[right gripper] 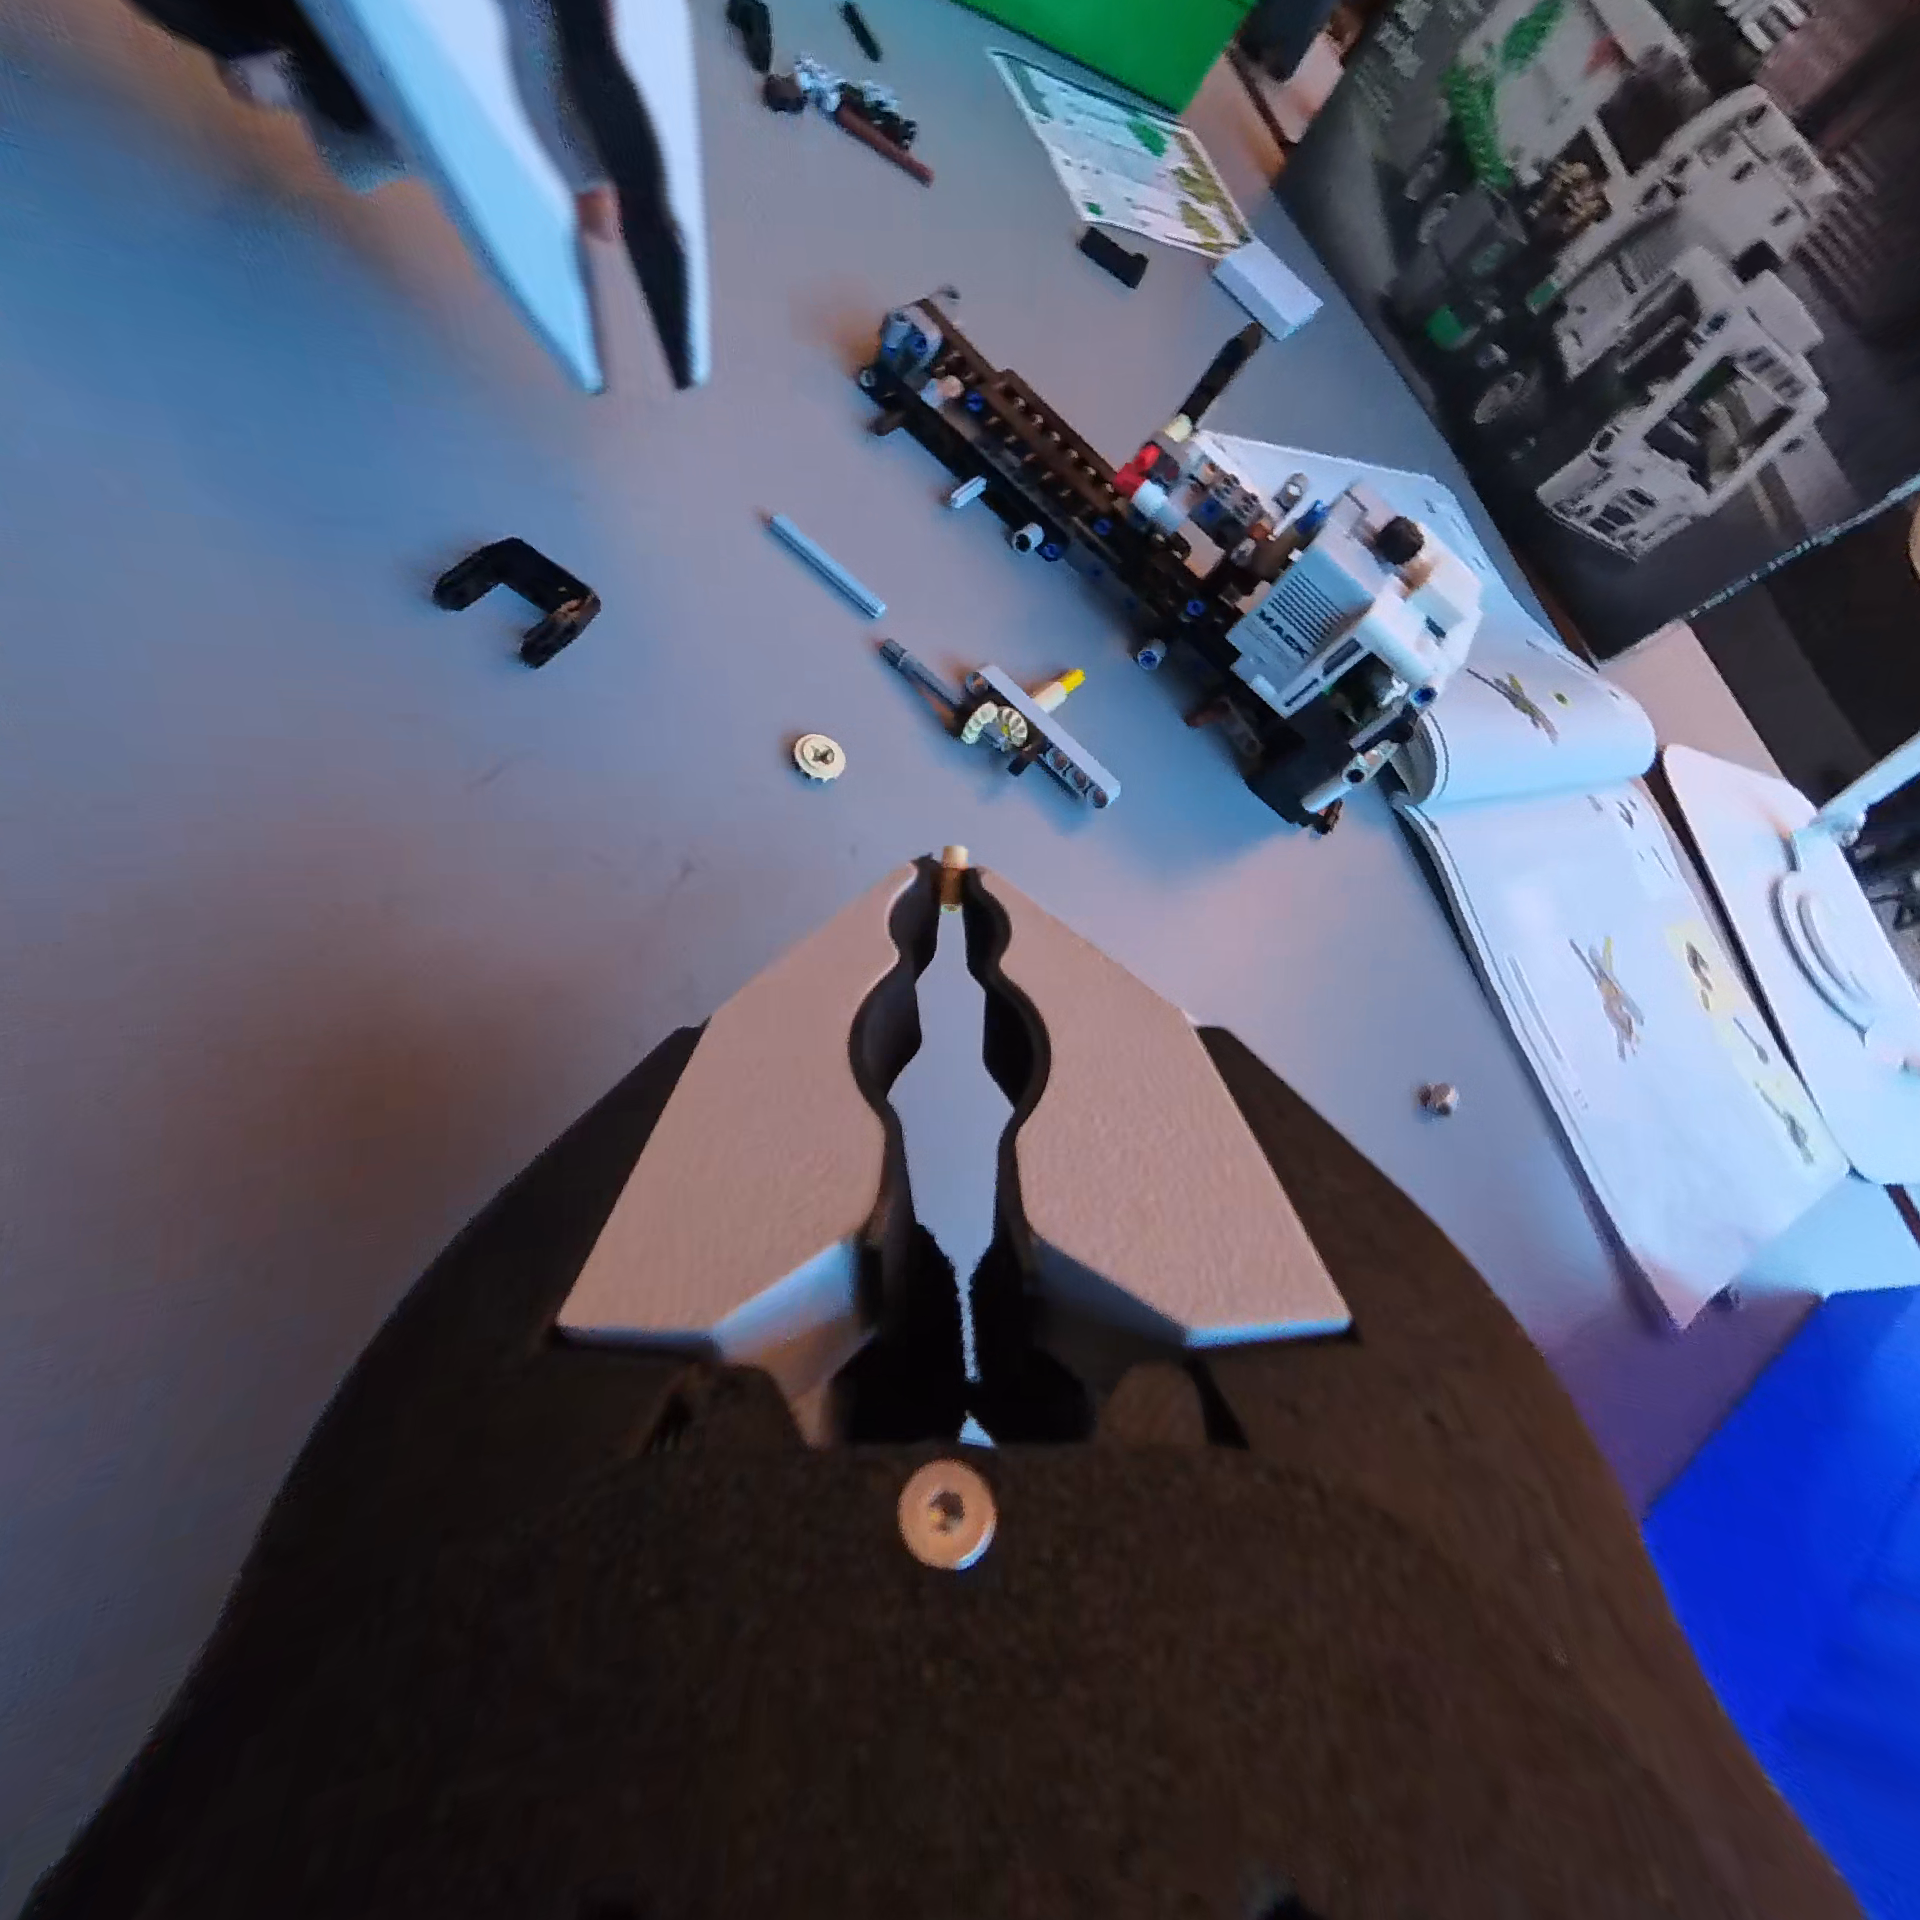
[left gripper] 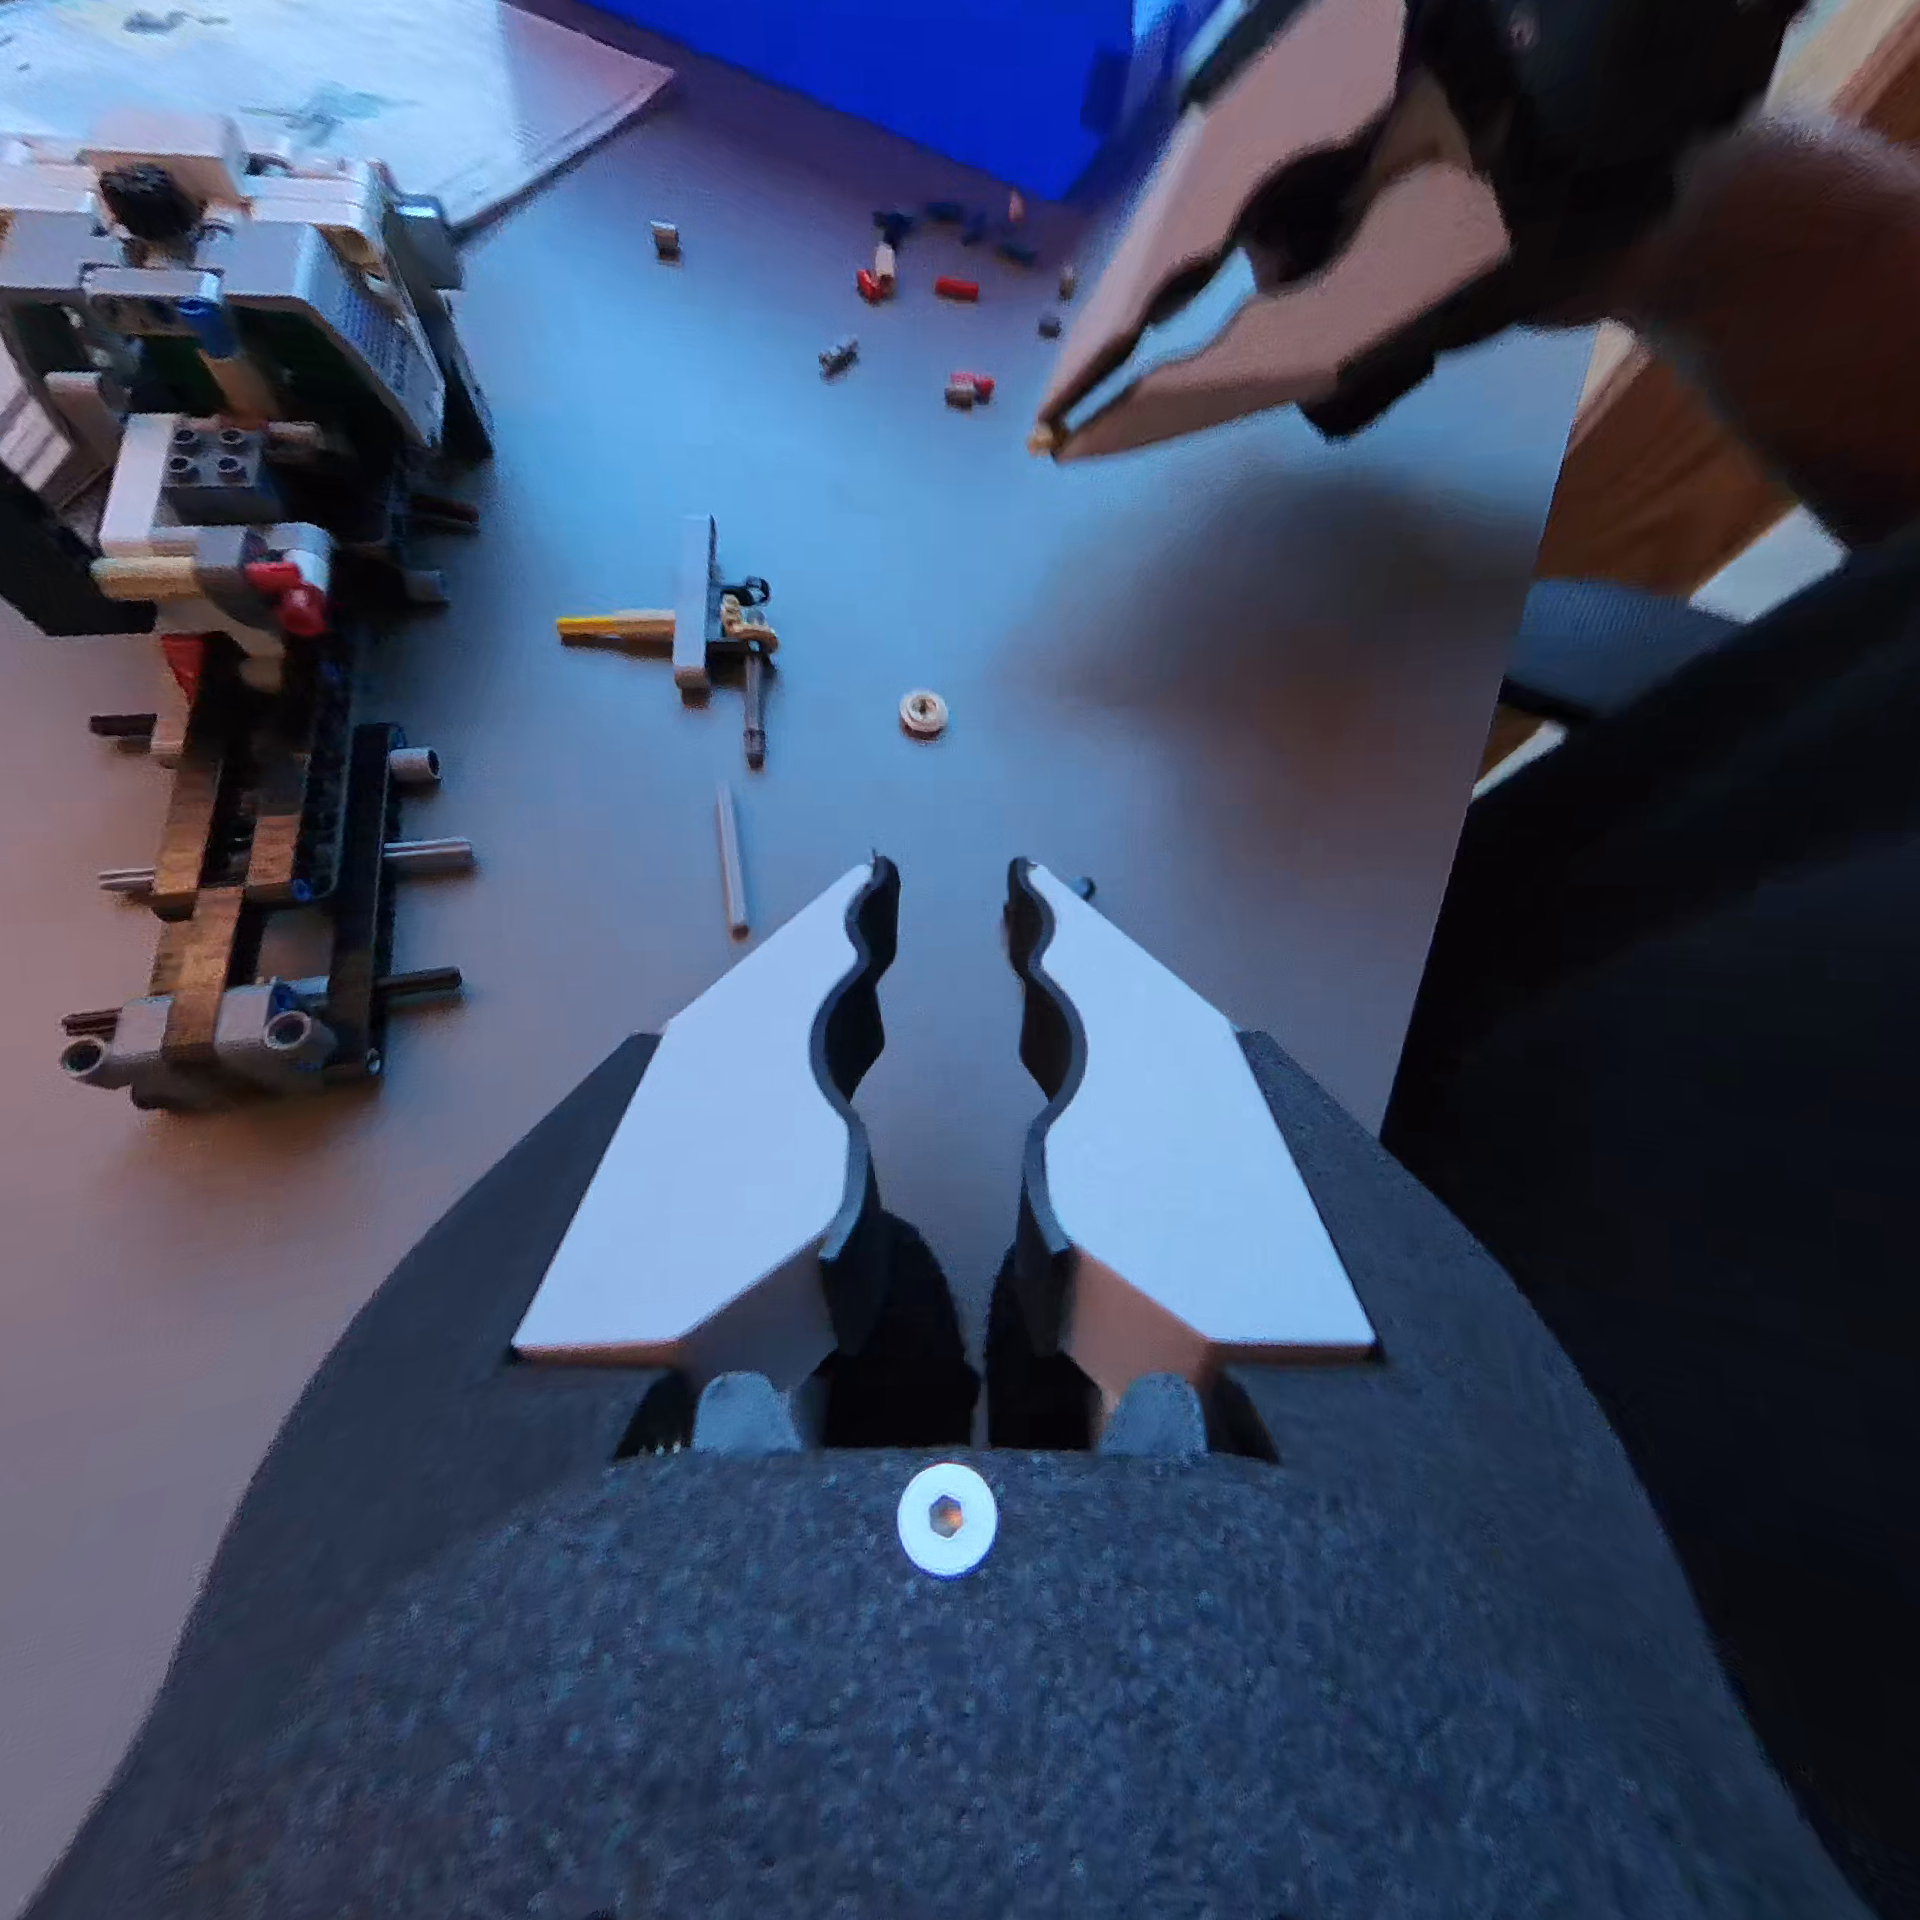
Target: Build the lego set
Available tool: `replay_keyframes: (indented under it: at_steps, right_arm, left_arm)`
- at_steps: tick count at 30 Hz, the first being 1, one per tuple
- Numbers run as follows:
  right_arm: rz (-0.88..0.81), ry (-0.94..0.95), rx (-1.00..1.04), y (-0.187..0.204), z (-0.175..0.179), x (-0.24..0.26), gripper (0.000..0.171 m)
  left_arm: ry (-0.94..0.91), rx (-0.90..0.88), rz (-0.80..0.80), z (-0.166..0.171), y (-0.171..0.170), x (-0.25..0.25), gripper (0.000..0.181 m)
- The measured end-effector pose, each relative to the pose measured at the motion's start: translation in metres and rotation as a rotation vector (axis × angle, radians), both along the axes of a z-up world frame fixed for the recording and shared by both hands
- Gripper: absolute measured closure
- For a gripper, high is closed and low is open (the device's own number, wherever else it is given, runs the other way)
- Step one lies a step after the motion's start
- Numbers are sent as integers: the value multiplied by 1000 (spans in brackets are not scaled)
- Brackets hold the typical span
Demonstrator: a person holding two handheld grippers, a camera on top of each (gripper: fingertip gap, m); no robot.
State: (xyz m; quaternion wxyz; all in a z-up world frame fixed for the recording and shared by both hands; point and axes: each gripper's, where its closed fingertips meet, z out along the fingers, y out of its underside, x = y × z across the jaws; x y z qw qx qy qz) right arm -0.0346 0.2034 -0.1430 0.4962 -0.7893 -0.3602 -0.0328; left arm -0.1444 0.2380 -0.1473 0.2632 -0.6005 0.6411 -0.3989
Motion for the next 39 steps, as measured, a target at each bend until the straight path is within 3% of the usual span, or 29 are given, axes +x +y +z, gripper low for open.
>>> replay_keyframes:
  at_steps: [4,11,14,20,24,29,33,36,39]
  right_arm:
    - [-14,55,13,-2,-3,2,168]
    - [-4,45,31,-9,0,2,168]
    - [-18,69,53,-14,4,0,168]
    - [-42,87,78,-19,9,-3,168]
    - [-53,98,86,-21,11,-1,168]
    - [-58,95,74,-21,4,0,167]
    - [-59,118,74,-19,3,0,168]
    - [-59,118,68,-20,2,1,167]
    - [-61,112,65,-23,3,2,167]
  left_arm:
    - [19,202,-125,-14,-6,-8,160]
    - [102,520,-631,-35,-16,-3,142]
    - [115,532,-801,-37,-23,2,135]
    - [276,425,-1027,-44,-36,-3,151]
    - [327,368,-946,-44,-35,2,158]
    - [449,144,-471,-42,-38,27,158]
    - [408,144,-192,-43,-42,39,157]
    - [331,248,-202,-43,-46,38,148]
    - [250,380,-334,-36,-38,36,139]
